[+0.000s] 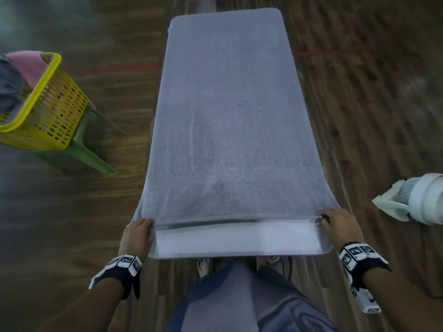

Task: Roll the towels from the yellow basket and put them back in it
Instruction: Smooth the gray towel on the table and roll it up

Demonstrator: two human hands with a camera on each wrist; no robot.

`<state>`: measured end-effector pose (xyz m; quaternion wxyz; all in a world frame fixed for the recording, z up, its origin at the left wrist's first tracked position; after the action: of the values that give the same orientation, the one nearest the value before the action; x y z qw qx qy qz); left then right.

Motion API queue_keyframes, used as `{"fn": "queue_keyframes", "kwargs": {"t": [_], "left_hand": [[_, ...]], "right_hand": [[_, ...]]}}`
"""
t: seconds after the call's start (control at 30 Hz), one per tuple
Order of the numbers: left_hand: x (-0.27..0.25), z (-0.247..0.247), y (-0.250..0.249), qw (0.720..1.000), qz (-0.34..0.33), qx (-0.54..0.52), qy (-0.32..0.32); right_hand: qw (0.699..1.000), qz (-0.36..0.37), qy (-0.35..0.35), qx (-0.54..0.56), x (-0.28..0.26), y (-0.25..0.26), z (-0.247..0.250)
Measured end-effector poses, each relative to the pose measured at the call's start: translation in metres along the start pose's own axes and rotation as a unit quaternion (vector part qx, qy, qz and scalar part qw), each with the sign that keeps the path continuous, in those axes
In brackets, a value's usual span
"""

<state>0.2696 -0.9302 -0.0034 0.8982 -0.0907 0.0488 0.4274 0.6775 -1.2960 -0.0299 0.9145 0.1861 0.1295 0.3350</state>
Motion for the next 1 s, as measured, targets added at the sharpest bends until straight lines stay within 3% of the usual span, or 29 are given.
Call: {"fn": "queue_keyframes", "kwargs": {"t": [0.23,0.43,0.57,0.7,0.8,0.9,1.0], "left_hand": [[-0.031,-0.018,0.012,1.0,-0.006,0.003,0.029],[-0.057,-0.022,0.019,0.999,-0.015,0.018,0.026],[-0.057,-0.022,0.015,0.998,0.026,0.056,0.021],[-0.044,-0.023,0.009,0.995,0.071,0.076,0.006],[-0.045,-0.02,0.0,0.994,0.09,0.056,-0.028],[-0.056,-0.027,-0.01,0.999,0.033,0.011,-0.037],[-0.06,-0.035,-0.007,0.999,0.024,-0.02,-0.022]], "right_hand": [[0.999,-0.021,-0.027,0.022,-0.043,-0.009,-0.01],[0.999,-0.022,-0.035,-0.021,-0.076,-0.012,-0.02],[0.994,-0.097,-0.037,-0.015,-0.08,-0.012,-0.027],[0.991,-0.122,-0.06,-0.019,-0.072,-0.006,-0.022],[0.992,-0.093,-0.081,-0.006,-0.072,0.003,-0.02],[0.998,-0.005,-0.042,0.038,-0.082,0.007,-0.031],[0.997,-0.011,-0.028,0.065,-0.089,-0.001,-0.034]]}}
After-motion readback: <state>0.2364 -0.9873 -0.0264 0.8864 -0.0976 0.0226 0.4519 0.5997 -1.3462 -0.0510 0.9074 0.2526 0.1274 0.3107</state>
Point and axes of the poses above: each hand's wrist, its own x-axis towards the middle knuckle, its own z-axis out of the back of the hand, y = z × x, the point moved 2 cm from there along x, towards the middle knuckle, and after that the axes turned 10 degrees about x, right-handed, at the moved point
